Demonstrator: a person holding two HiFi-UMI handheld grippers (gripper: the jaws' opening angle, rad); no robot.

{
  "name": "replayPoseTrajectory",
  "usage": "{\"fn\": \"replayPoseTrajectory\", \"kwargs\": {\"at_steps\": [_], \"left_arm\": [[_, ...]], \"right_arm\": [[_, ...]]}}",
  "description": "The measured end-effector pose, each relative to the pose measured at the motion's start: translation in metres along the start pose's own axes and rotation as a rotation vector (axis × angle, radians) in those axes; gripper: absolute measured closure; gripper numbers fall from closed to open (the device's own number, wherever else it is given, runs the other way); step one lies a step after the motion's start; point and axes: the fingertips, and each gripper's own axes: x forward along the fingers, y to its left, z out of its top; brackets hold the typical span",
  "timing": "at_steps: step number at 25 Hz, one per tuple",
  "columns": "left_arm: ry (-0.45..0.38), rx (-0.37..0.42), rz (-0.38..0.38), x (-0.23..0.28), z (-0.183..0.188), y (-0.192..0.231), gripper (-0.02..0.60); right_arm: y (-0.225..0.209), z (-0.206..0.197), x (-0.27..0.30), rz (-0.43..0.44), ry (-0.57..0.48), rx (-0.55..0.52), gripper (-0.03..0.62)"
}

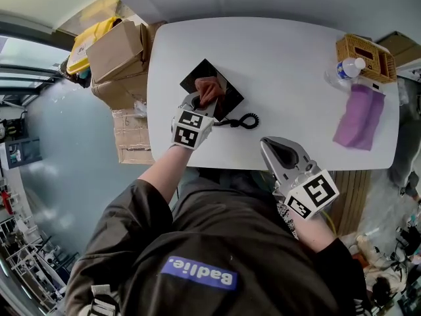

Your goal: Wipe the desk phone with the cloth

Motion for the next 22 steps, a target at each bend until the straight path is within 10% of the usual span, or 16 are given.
{"fn": "replayPoseTrajectory", "kwargs": {"at_steps": [11, 22], "left_arm": [[0.073, 0.013, -0.095, 0.012, -0.027, -0.067, 0.545], [0.004, 0.021, 0.118, -0.010, 0.044, 0.031, 0.545]], "right_arm": [[-0.015, 0.005, -0.015, 0.017, -0.005, -0.002, 0.566], [-0.023, 0.019, -0.016, 0.060, -0.057, 0.010, 0.566]]}}
